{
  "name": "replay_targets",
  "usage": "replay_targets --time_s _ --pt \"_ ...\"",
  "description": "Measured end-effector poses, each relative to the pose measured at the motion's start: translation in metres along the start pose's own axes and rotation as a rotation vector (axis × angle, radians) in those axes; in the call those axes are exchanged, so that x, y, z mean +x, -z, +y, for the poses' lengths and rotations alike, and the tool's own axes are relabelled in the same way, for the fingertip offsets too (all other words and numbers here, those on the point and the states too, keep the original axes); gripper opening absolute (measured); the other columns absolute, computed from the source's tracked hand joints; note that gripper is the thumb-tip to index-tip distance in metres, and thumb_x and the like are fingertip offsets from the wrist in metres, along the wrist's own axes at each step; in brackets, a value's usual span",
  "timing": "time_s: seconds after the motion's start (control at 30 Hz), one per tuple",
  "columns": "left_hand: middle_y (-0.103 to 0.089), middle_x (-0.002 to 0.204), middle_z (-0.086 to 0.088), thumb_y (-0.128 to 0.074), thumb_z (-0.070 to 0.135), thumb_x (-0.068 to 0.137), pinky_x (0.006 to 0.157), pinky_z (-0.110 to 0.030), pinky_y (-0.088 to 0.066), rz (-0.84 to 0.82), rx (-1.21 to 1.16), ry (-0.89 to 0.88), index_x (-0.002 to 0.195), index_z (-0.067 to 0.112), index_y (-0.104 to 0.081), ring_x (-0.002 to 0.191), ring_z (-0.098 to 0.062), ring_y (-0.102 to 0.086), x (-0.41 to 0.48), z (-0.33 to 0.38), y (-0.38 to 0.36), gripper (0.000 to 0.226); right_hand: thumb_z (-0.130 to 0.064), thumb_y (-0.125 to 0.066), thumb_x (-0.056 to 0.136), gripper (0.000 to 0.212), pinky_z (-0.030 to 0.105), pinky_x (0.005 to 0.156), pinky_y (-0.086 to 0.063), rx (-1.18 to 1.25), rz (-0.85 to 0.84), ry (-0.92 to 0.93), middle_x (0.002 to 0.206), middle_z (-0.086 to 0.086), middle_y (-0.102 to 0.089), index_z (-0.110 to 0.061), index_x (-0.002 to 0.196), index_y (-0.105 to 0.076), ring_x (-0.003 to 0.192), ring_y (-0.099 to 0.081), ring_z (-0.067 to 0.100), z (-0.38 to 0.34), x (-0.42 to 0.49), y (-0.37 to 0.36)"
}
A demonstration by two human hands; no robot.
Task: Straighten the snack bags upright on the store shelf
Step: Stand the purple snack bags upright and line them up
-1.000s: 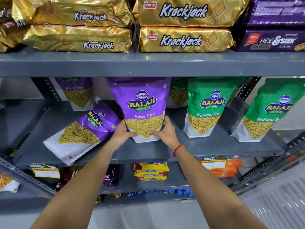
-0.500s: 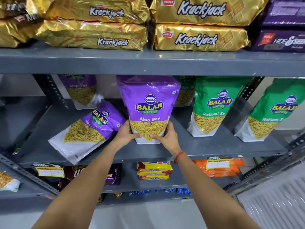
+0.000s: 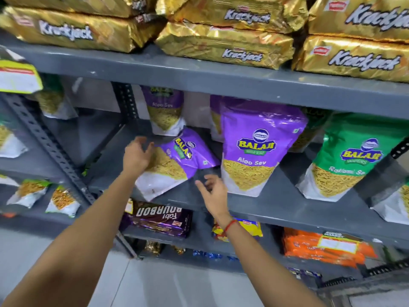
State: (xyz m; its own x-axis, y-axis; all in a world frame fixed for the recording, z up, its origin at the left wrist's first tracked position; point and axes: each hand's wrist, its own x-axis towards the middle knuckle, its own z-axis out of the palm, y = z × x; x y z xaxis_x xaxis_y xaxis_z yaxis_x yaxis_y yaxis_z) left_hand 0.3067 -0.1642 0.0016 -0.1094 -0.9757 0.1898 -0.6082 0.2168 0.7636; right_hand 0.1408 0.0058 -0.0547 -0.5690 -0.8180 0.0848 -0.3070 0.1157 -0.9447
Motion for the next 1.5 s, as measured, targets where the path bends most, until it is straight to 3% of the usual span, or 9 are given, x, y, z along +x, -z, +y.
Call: replay_targets --time_s 0.17,0.27,0.37,0.5,0.77,1.1,1.27,1.37,1.5 --pt "-0.061 0.122 -0.023 -0.05 0.044 0.091 0.086 -0.036 -0.041 -0.272 0.189 0.195 0.119 0.007 -0.056 0.114 -0.037 -0.055 0.003 -0.037 0.014 0.047 -0.043 -0.068 0.082 0.038 0.043 0.078 -0.056 0.115 -0.201 -0.358 0.09 0.012 -0.064 -0.007 0.093 -0.061 0.09 -0.065 0.033 -0.025 0.017 -0.054" --pt "-0.055 0.13 -0.022 -0.045 0.056 0.088 0.088 -0.035 -0.038 -0.395 0.245 0.228 0.124 0.009 -0.053 0.12 -0.037 -0.051 0.002 -0.045 0.017 0.06 -0.046 -0.073 0.077 0.036 0.032 0.065 -0.057 0.284 -0.213 -0.522 0.098 0.003 -0.061 -0.019 0.094 -0.056 0.095 -0.064 0.027 -0.038 0.022 -0.072" --pt "-0.06 0.123 -0.016 -0.053 0.06 0.082 0.084 -0.031 -0.039 -0.453 0.114 0.331 0.126 0.004 -0.052 0.111 -0.029 -0.056 -0.005 -0.049 0.021 0.071 -0.042 -0.083 0.065 0.054 0.039 0.083 -0.057 0.329 -0.243 -0.536 0.111 0.0 -0.067 -0.021 0.108 -0.059 0.103 -0.064 0.022 -0.042 0.023 -0.087" --pt "-0.066 0.078 -0.009 -0.064 0.069 0.064 0.057 -0.024 -0.047 -0.584 -0.093 0.442 0.096 0.008 -0.06 0.069 -0.018 -0.063 -0.023 -0.051 0.039 0.069 -0.029 -0.088 0.062 0.047 0.041 0.092 -0.055 0.341 -0.314 -0.508 0.112 0.007 -0.072 -0.019 0.103 -0.068 0.102 -0.068 0.021 -0.043 0.021 -0.087" --pt "-0.074 0.106 -0.001 -0.084 0.05 0.053 0.087 -0.035 -0.052 -0.576 -0.533 0.334 0.117 0.015 -0.058 0.101 -0.02 -0.068 -0.045 -0.066 0.043 0.077 -0.019 -0.093 0.053 0.067 0.036 0.093 -0.054 0.322 -0.362 -0.314 0.109 0.002 -0.07 -0.014 0.11 -0.059 0.1 -0.067 0.017 -0.05 0.022 -0.067" --pt "-0.075 0.101 0.005 -0.092 0.034 0.045 0.066 -0.024 -0.057 -0.465 -0.614 0.2 0.102 0.028 -0.062 0.093 -0.018 -0.071 -0.06 -0.054 0.044 0.065 -0.009 -0.091 0.054 0.081 0.036 0.095 -0.051 0.295 -0.382 -0.136 0.117 0.003 -0.062 -0.011 0.121 -0.045 0.111 -0.06 0.018 -0.05 0.018 -0.05" --pt "-0.075 0.102 0.005 -0.092 0.028 0.044 0.068 -0.023 -0.057 -0.455 -0.606 0.183 0.102 0.027 -0.062 0.093 -0.016 -0.071 -0.057 -0.052 0.045 0.065 -0.008 -0.092 0.053 0.08 0.014 0.076 -0.052 0.291 -0.395 -0.11 0.108 -0.009 -0.061 -0.016 0.117 -0.044 0.101 -0.06 0.004 -0.053 0.017 -0.048" --pt "-0.075 0.099 0.009 -0.092 0.026 0.042 0.066 -0.019 -0.056 -0.454 -0.599 0.173 0.104 0.026 -0.059 0.093 -0.013 -0.07 -0.052 -0.049 0.047 0.07 -0.011 -0.093 0.052 0.081 0.011 0.074 -0.05 0.236 -0.382 -0.081 0.106 -0.011 -0.061 -0.016 0.117 -0.044 0.105 -0.06 0.01 -0.056 0.022 -0.05" --pt "-0.069 0.11 0.0 -0.091 0.008 0.044 0.075 -0.022 -0.055 -0.403 -0.549 0.112 0.115 0.019 -0.052 0.103 -0.015 -0.064 -0.038 -0.047 0.046 0.081 -0.02 -0.094 0.047 0.087 0.03 0.085 -0.044 -0.005 -0.308 0.049 0.11 -0.003 -0.06 -0.016 0.117 -0.042 0.108 -0.053 0.018 -0.066 0.033 -0.06"
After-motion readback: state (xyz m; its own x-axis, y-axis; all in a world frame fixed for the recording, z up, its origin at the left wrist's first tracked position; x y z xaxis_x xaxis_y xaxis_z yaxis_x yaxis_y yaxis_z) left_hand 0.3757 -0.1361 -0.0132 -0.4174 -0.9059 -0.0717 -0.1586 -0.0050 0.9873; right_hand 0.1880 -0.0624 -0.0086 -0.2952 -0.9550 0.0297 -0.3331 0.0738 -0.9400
